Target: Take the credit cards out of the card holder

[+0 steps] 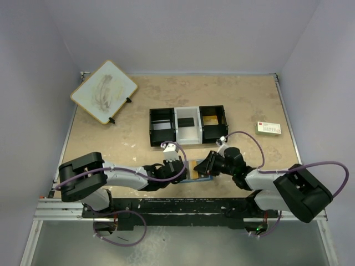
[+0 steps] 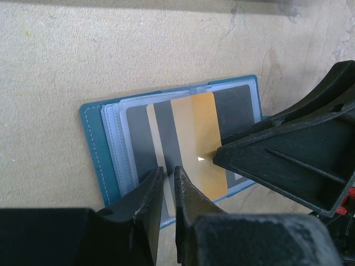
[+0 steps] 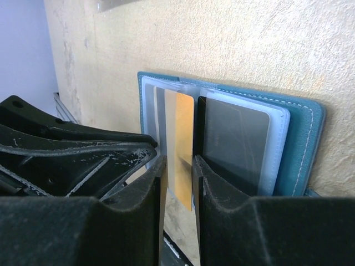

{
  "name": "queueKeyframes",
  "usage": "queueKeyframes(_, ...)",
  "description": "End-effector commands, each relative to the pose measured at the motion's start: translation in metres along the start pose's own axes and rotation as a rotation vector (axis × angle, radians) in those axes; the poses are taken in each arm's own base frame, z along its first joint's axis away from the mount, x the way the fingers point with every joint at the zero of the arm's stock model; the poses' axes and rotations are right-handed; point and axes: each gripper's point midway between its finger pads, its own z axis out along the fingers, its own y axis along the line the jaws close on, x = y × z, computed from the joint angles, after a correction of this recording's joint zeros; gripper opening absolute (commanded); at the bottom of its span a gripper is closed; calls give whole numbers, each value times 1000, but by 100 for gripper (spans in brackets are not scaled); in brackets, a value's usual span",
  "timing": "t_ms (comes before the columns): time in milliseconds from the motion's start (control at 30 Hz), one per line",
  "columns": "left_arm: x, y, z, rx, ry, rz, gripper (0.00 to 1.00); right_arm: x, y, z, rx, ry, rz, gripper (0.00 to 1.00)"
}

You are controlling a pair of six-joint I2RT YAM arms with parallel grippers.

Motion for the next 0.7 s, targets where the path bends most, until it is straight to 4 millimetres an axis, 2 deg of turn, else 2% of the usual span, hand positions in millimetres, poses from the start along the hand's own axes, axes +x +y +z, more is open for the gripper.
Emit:
queueKeyframes(0, 12, 21, 0, -70, 38, 38, 11, -16, 23, 5, -80, -37, -37, 29)
queueKeyframes(133, 13, 22, 0, -77, 40, 43, 10, -9, 17, 8, -82, -9, -46, 26)
queueKeyframes(333, 13, 26, 1, -100, 41, 50, 9, 3, 11, 4, -92, 15, -20, 1)
queueKeyframes(467, 14, 27, 1, -106, 47, 53, 9, -3, 5, 2, -46, -19, -26, 1)
queueKeyframes(667, 14, 25, 1, -100, 46, 56, 8, -8, 14, -1, -72, -30, -89, 15)
